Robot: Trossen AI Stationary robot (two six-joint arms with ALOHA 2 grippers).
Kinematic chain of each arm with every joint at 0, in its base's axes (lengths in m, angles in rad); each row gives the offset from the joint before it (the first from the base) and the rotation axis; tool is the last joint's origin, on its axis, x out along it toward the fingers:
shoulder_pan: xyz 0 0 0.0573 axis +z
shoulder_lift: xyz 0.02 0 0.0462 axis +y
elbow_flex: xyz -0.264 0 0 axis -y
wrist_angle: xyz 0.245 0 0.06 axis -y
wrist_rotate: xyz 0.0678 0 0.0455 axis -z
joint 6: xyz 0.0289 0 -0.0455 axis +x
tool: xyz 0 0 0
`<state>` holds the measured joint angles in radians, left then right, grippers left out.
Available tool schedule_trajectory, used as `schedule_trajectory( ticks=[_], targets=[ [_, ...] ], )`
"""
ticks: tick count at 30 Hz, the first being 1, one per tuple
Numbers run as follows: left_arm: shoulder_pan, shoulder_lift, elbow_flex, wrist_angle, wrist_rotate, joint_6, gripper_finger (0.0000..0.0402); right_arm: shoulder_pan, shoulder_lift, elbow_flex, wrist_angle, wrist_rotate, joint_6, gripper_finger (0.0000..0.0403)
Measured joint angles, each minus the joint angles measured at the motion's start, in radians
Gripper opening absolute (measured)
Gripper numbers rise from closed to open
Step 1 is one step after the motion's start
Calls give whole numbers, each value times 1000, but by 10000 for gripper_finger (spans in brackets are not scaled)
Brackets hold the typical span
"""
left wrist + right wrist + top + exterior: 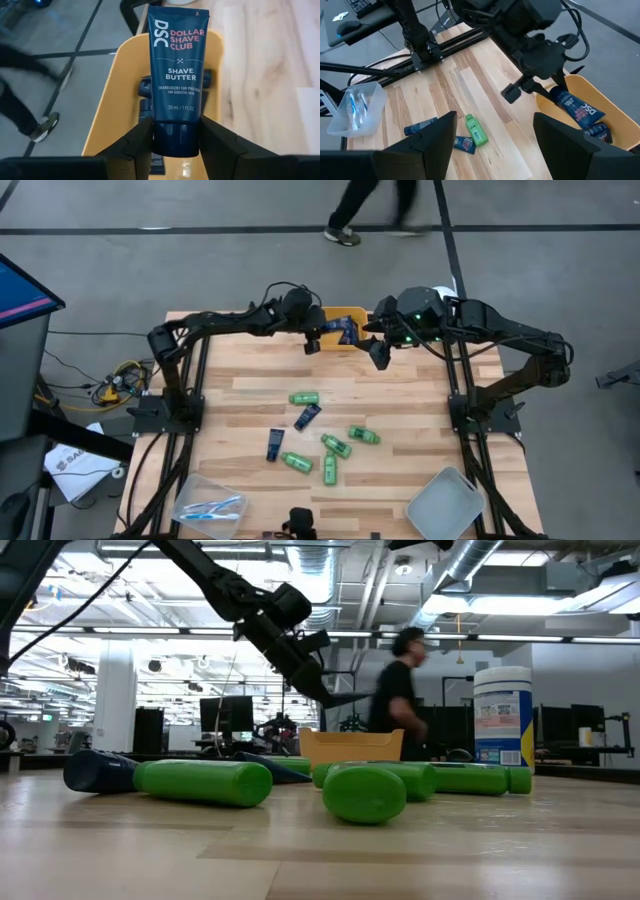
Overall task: Pick & Place Travel size toiletries
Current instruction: Put the shave cream into the yellow bin
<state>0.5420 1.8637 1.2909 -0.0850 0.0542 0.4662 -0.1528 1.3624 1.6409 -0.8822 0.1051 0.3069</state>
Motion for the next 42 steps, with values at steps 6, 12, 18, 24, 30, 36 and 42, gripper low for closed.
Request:
schedule_trajectory(
  ticks=[6, 12, 18, 24, 30, 36, 42],
  targets=[
    [17, 22, -1, -11, -4, 0, 131, -1, 0, 0, 2, 0, 0, 255],
    [15, 63, 0, -9, -3, -10, 132, -7, 0, 0, 2, 0, 0, 255],
    [14, 97, -1, -13, -4, -11, 146, -14, 0, 0, 1, 0, 0, 255],
    [17, 97, -1, -9, -4, -11, 167, -14, 0, 0, 1, 0, 0, 255],
    [15, 87, -1, -24, -5, -15, 196, -13, 0, 0, 1, 0, 0, 255],
    [-19, -96, -1, -229, -4, -138, 268, -11, 0, 0, 0, 0, 0, 255],
    [-153, -334, -12, -557, -10, -407, 306, -11, 0, 0, 1, 0, -1, 255]
  ],
)
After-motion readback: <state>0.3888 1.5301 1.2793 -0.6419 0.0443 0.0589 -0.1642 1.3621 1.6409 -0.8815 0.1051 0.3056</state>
